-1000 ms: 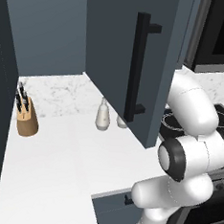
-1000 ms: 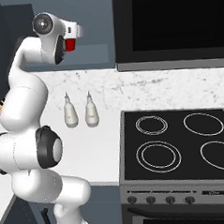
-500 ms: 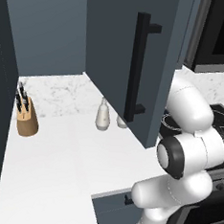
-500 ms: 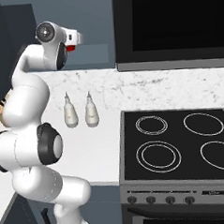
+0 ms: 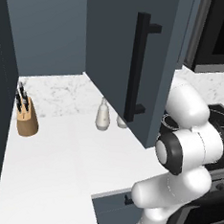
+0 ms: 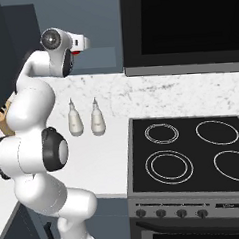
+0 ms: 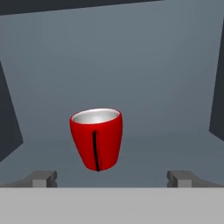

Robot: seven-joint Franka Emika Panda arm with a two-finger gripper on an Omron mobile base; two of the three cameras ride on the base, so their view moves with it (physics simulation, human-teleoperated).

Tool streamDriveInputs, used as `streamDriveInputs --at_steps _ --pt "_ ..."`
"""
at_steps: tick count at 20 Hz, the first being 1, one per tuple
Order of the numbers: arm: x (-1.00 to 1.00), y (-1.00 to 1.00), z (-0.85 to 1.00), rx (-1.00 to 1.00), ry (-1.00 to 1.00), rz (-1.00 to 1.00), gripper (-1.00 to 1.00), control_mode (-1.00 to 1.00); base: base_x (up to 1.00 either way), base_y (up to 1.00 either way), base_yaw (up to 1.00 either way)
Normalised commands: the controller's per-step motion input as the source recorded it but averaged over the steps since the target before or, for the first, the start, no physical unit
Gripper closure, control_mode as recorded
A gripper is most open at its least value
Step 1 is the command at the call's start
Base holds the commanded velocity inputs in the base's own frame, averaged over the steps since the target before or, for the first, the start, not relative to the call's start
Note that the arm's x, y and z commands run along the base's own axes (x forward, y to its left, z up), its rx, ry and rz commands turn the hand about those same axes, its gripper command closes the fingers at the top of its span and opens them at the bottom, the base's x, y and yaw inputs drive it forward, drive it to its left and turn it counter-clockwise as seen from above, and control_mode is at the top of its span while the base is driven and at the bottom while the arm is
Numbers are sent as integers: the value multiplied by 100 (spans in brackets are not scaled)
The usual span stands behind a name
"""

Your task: Gather all objects into one cabinet and sort the glasses and bowls to opposite sides.

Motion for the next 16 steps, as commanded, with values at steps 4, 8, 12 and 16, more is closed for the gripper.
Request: streamDriveInputs --at_steps 4,8,12,16 --pt "22 0 0 0 -3 0 -100 -100 0 0 0" --pt "20 1 -7 0 0 0 -100 -100 0 0 0" --pt "20 5 -9 0 0 0 -100 -100 0 0 0" --pt "22 13 -11 0 0 0 -100 -100 0 0 0"
